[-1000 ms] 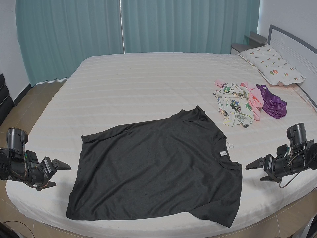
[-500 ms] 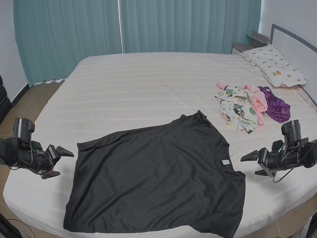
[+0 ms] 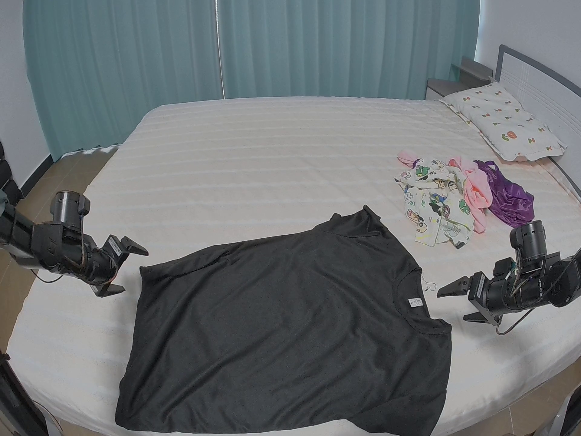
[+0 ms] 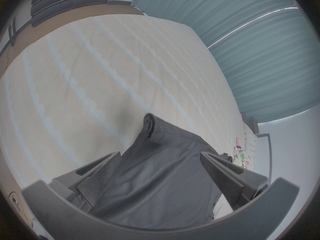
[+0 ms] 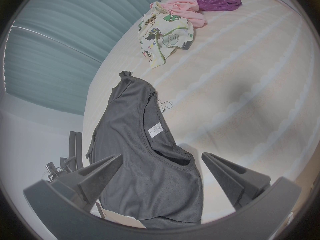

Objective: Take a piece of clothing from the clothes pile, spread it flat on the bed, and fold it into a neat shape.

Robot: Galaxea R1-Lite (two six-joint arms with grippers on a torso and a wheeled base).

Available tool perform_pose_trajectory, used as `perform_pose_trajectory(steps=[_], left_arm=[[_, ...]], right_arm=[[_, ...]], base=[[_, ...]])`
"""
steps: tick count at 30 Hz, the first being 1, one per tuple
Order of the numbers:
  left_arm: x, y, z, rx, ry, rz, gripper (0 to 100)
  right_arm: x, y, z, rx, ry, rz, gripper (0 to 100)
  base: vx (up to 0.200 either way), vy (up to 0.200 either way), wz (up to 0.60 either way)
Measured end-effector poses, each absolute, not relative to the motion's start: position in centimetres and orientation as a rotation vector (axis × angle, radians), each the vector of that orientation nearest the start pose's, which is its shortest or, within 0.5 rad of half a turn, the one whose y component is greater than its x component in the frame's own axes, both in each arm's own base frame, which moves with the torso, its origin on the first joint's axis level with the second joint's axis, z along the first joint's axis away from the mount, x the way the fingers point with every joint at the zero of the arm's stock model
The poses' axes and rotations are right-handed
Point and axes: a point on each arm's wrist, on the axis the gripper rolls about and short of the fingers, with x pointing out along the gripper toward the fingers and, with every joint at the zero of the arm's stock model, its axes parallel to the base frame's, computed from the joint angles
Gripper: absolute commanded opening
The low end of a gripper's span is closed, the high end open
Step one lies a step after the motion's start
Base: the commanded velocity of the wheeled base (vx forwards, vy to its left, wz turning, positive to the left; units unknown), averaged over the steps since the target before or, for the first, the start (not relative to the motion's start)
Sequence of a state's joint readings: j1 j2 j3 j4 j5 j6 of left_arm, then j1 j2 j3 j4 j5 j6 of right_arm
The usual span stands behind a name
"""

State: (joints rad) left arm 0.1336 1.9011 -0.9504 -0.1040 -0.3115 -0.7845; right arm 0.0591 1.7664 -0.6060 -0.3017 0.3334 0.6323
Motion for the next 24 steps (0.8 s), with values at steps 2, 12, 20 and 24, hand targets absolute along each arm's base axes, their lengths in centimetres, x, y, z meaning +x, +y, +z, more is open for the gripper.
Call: perform_pose_trajectory(steps=[2,12,20,24], left_arm=[[33.8,3.4,10.4,-0.913,0.854,0.197,100],[39.0,1.2,8.1,-0.863,0.832,0.268,0],[41.1,0.9,7.1,-0.889,0.787,0.328,0],[42.3,1.5,7.9,-0.954,0.685,0.322,0]], right_arm=[[26.3,2.3,8.7,0.703,0.949,0.085,100],[26.7,2.3,8.9,0.7,0.909,0.091,100],[27.8,2.3,8.8,0.691,0.848,0.095,100],[29.0,2.5,9.2,0.678,0.795,0.095,100]], base=[[0.0,0.0,0.0],[0.0,0.0,0.0],[0.0,0.0,0.0],[0.0,0.0,0.0]])
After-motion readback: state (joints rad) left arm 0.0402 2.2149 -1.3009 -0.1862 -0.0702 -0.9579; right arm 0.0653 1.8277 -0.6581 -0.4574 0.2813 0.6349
